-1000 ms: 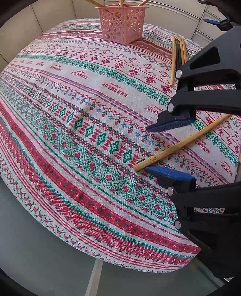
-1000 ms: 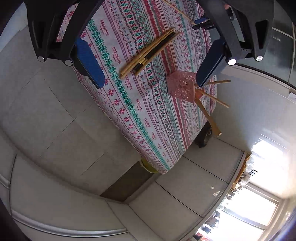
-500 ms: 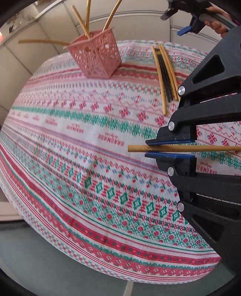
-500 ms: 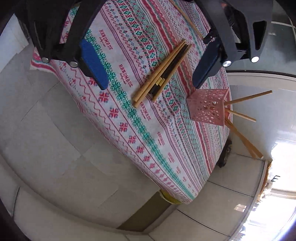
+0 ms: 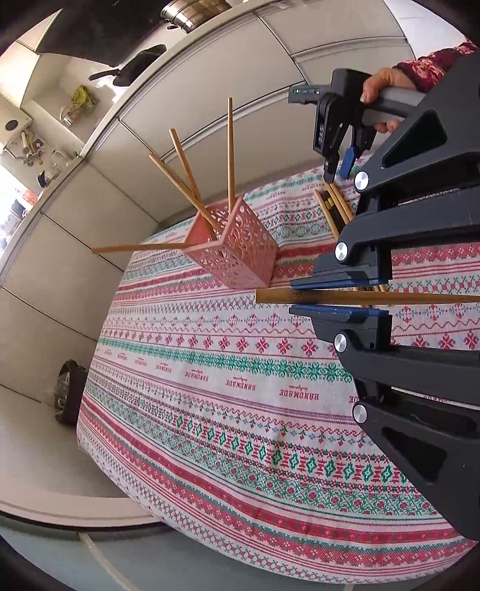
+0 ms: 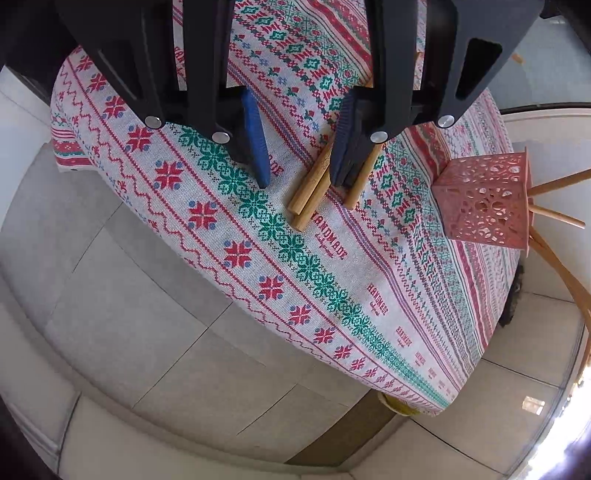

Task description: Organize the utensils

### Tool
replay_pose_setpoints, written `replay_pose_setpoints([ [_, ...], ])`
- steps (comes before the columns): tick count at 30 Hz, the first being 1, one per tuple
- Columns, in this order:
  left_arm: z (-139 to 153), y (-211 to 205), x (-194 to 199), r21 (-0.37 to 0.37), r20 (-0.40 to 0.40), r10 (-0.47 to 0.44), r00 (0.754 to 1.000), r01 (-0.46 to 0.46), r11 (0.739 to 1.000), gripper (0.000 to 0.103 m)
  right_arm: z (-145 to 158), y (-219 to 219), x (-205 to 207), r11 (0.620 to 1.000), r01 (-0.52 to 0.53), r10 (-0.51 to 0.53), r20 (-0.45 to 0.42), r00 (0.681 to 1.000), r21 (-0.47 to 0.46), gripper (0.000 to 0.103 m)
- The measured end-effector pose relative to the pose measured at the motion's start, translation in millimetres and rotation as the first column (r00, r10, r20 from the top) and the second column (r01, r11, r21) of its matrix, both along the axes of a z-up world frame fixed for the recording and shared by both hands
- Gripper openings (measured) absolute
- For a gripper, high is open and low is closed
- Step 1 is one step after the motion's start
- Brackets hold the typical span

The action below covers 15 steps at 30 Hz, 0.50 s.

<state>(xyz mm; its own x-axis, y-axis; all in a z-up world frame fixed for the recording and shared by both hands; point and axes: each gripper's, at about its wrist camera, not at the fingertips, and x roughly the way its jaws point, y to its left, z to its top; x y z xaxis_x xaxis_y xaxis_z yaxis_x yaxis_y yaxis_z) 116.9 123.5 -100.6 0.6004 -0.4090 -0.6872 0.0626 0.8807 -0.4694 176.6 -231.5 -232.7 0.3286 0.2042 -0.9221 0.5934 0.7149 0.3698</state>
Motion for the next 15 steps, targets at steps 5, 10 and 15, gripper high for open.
replay_pose_setpoints([
  [5,16.9,0.8,-8.2,0.0,0.062,-0.009,0.998,0.009,1.0,0.007,3.3,19.9,18.0,0.99,-0.048,0.043,-0.044,0.998,-0.136,0.031],
  [10,26.1,11.4,-14.1,-0.009,0.1,0.01,0.995,-0.009,1.0,0.007,5.1,36.9,9.1,0.97,-0.192,0.192,-0.02,0.981,-0.148,0.0],
  [15,25.7,25.6,-16.2,-0.027,0.098,0.045,0.994,-0.042,0.999,0.008,-2.5,44.7,-13.8,0.967,-0.244,0.245,0.01,0.969,-0.071,0.0],
])
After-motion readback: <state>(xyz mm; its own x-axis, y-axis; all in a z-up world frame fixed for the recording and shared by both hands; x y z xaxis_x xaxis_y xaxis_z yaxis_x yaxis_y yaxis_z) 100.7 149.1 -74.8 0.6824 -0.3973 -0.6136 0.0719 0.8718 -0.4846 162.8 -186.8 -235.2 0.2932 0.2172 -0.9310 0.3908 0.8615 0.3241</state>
